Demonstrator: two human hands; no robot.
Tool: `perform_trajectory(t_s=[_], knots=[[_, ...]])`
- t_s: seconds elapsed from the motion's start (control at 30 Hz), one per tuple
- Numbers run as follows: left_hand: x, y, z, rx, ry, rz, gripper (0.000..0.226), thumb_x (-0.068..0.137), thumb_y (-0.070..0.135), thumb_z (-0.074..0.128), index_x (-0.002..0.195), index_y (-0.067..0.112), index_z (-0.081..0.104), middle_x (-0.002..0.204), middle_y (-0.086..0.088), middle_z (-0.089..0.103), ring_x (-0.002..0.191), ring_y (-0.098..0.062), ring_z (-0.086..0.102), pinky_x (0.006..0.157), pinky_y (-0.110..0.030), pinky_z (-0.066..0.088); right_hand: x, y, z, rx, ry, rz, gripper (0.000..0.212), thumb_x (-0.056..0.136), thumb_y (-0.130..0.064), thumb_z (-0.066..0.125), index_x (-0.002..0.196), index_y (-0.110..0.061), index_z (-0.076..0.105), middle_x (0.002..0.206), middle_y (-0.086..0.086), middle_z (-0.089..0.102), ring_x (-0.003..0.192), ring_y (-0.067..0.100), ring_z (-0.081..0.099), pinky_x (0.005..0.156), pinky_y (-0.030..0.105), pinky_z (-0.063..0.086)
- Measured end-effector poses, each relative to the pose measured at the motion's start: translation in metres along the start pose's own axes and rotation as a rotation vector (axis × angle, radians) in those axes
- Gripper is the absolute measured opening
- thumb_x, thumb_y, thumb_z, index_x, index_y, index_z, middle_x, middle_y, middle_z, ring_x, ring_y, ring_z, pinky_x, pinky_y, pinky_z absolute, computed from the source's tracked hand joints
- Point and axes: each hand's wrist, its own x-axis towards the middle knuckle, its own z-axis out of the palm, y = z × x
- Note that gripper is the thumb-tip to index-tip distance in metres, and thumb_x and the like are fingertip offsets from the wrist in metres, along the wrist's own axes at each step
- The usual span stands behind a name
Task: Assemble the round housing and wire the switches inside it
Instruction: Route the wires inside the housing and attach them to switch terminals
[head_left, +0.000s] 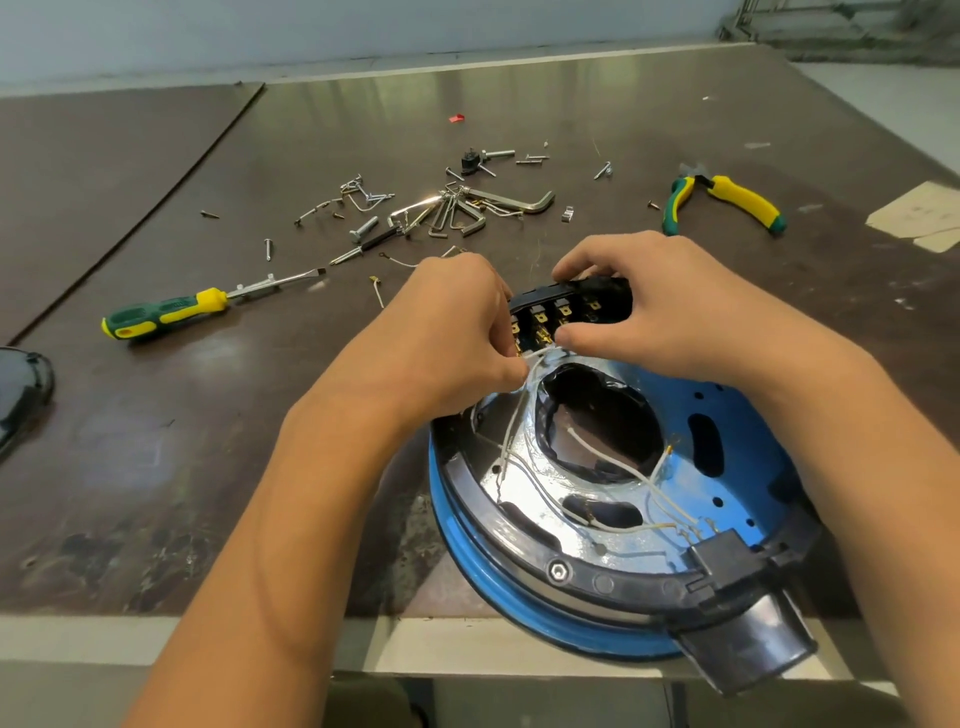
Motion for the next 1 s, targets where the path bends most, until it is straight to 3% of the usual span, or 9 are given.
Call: perform_trajectory(t_s=[0.13, 0.23, 0.37, 0.57, 0.73, 1.0], knots=[[0.0011, 0.001, 0.001, 0.019, -0.006, -0.012, 0.017, 0.077, 0.031, 0.079, 0.065, 0.019, 0.075, 0.108, -0.001, 0.069, 0.095, -0.012, 0.063, 0.064, -0.022, 0.044, 0.002, 0.0001, -0.0005, -0.009, -0.024, -0.001, 0.043, 0.082, -0.049, 0.073, 0.121, -0.039, 0.06, 0.116, -0.009, 0.063, 0.111, 0.02, 0.058, 0.1, 0.054, 0.044], [0.0018, 0.0004, 0.0007, 0.008, -0.019, -0.022, 0.018, 0.078, 0.032, 0.079, 0.064, 0.022, 0.074, 0.12, 0.008, 0.06, 0.102, -0.007, 0.057, 0.078, -0.026, 0.043, 0.0019, -0.0004, -0.0013, -0.019, -0.047, 0.0, 0.05, 0.079, -0.049, 0.075, 0.124, -0.038, 0.058, 0.12, -0.007, 0.063, 0.114, 0.02, 0.057, 0.101, 0.054, 0.043], [0.003, 0.0005, 0.0008, -0.019, -0.015, -0.033, 0.019, 0.076, 0.032, 0.08, 0.061, 0.021, 0.073, 0.12, 0.01, 0.057, 0.102, -0.006, 0.056, 0.084, -0.03, 0.046, 0.001, -0.0018, -0.001, -0.019, -0.054, 0.0, 0.058, 0.073, -0.054, 0.078, 0.125, -0.038, 0.057, 0.121, -0.007, 0.062, 0.114, 0.02, 0.057, 0.1, 0.053, 0.044], [0.0041, 0.0014, 0.0026, 0.006, 0.019, -0.042, 0.019, 0.076, 0.034, 0.08, 0.064, 0.02, 0.075, 0.115, 0.008, 0.059, 0.098, -0.008, 0.058, 0.078, -0.028, 0.044, 0.0024, 0.0001, -0.0017, -0.022, -0.05, -0.008, 0.057, 0.075, -0.056, 0.078, 0.125, -0.036, 0.058, 0.12, -0.006, 0.063, 0.113, 0.021, 0.057, 0.1, 0.054, 0.044], [0.0026, 0.0029, -0.0004, 0.025, 0.014, -0.022, 0.019, 0.078, 0.032, 0.08, 0.062, 0.026, 0.071, 0.117, 0.008, 0.06, 0.101, -0.009, 0.058, 0.083, -0.033, 0.051, 0.003, 0.0011, -0.0013, -0.023, -0.047, -0.009, 0.056, 0.076, -0.056, 0.077, 0.125, -0.037, 0.058, 0.122, -0.007, 0.062, 0.115, 0.02, 0.056, 0.101, 0.054, 0.044], [0.0035, 0.0008, -0.0002, 0.031, 0.012, -0.011, 0.017, 0.078, 0.031, 0.08, 0.063, 0.026, 0.072, 0.119, 0.006, 0.063, 0.098, -0.006, 0.056, 0.078, -0.026, 0.046, 0.0028, 0.0013, -0.0012, -0.013, -0.047, -0.005, 0.055, 0.074, -0.058, 0.077, 0.123, -0.037, 0.059, 0.121, -0.006, 0.062, 0.113, 0.02, 0.056, 0.101, 0.053, 0.044]])
